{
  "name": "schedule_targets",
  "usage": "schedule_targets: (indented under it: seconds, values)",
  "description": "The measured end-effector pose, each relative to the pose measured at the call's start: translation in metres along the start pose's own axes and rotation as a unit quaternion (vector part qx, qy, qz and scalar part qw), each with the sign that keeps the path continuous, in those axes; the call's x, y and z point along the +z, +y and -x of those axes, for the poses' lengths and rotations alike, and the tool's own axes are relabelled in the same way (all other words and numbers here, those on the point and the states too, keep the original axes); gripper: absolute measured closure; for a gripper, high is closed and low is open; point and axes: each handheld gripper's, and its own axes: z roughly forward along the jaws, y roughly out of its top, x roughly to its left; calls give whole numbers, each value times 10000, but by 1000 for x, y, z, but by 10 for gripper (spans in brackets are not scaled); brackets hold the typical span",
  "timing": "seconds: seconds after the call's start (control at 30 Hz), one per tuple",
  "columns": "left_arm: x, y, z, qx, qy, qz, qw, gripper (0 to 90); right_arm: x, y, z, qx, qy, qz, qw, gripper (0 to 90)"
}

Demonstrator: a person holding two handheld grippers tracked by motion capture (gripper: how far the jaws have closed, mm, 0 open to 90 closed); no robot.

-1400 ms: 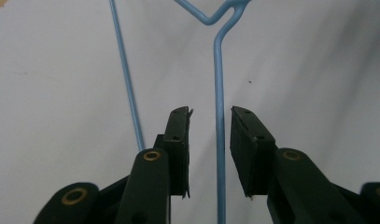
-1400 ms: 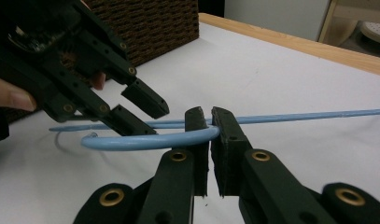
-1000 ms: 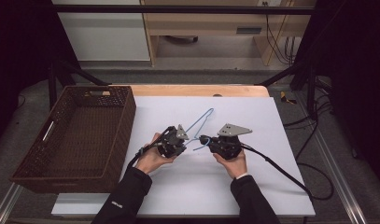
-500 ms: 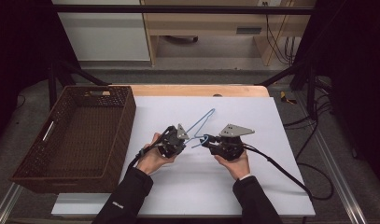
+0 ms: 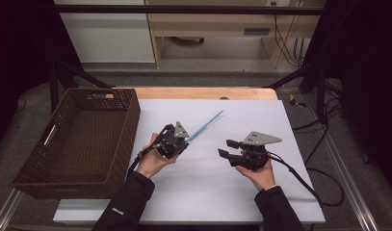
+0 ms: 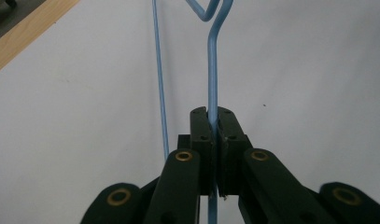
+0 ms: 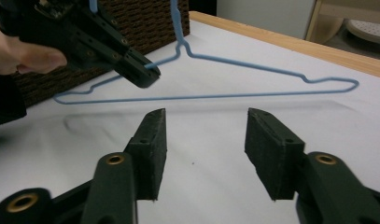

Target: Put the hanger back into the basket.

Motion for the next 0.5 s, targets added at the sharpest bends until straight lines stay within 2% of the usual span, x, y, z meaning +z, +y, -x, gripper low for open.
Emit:
schedule_targets:
  seconds: [0.23, 0.37, 0.5]
  values:
    - [-19, 6, 1, -56, -122, 156, 9998, 874, -25, -6, 7, 84, -210, 107, 9997, 309]
    - [-35, 12, 3, -84, -188, 273, 9994, 874, -39, -9, 10, 163, -413, 110, 9990, 168]
    - [-45, 15, 4, -107, -239, 359, 9990, 874, -47, -13, 12, 217, -477, 122, 9985, 133]
